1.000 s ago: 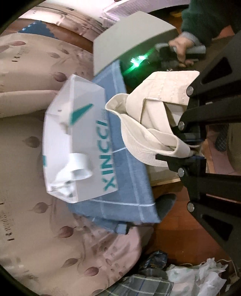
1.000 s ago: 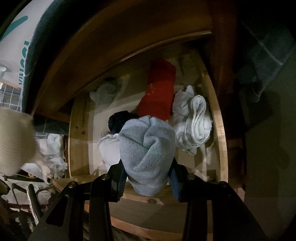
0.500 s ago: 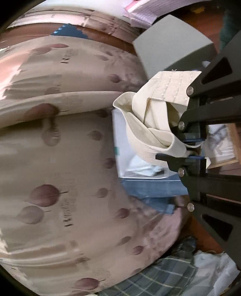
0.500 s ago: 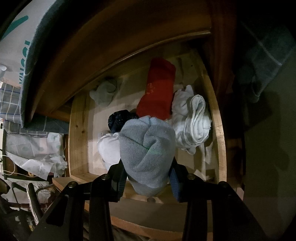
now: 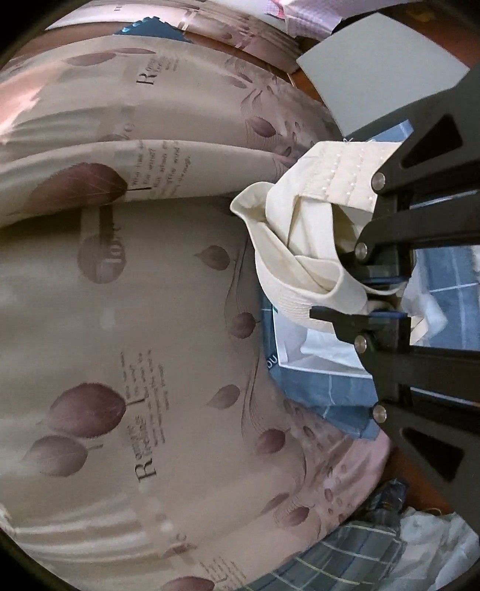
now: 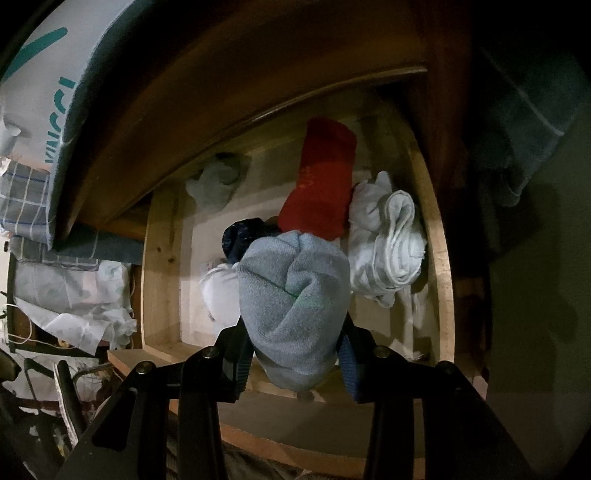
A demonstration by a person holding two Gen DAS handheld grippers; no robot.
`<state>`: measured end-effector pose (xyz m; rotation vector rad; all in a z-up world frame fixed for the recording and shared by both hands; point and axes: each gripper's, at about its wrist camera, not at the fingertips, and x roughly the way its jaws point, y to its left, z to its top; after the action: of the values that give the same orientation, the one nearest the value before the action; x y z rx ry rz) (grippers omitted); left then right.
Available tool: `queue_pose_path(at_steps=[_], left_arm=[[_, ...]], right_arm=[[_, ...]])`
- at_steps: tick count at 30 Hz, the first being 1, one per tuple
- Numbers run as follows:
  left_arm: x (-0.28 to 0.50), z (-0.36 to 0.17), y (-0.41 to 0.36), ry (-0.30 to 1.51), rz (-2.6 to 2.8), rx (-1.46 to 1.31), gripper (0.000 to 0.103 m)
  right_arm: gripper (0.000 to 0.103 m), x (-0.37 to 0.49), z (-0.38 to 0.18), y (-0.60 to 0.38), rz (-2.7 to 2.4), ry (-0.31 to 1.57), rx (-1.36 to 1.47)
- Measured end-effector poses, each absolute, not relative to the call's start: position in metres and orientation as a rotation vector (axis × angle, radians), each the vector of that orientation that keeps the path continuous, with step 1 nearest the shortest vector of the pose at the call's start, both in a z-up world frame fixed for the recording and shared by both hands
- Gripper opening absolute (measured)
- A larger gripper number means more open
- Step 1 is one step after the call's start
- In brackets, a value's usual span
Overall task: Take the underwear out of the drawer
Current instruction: 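Lower the cream bra into the white box and open the left tool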
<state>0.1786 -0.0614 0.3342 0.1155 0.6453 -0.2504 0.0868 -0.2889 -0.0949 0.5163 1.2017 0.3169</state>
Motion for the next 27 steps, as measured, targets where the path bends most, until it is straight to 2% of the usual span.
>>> queue_pose_path(at_steps=[16,21,27], left_arm=[[0.23,0.226,-0.109,0.831,-0.244,0.152,0.009],[0.235,0.209,-0.106,0.875,-0.23,0.136,0.01],[0.231,0.213,-0.103,0.889,-0.25,0.123,0.015]], right_arm=[[0.038,0.088,-0.095,-0.285,0.358,1.197,0.531],[0.038,0.088,-0.095,-0.283,0.359,1.194,0.527],[0.038,0.088,-0.095,-0.281,0.363,1.199,0.521]])
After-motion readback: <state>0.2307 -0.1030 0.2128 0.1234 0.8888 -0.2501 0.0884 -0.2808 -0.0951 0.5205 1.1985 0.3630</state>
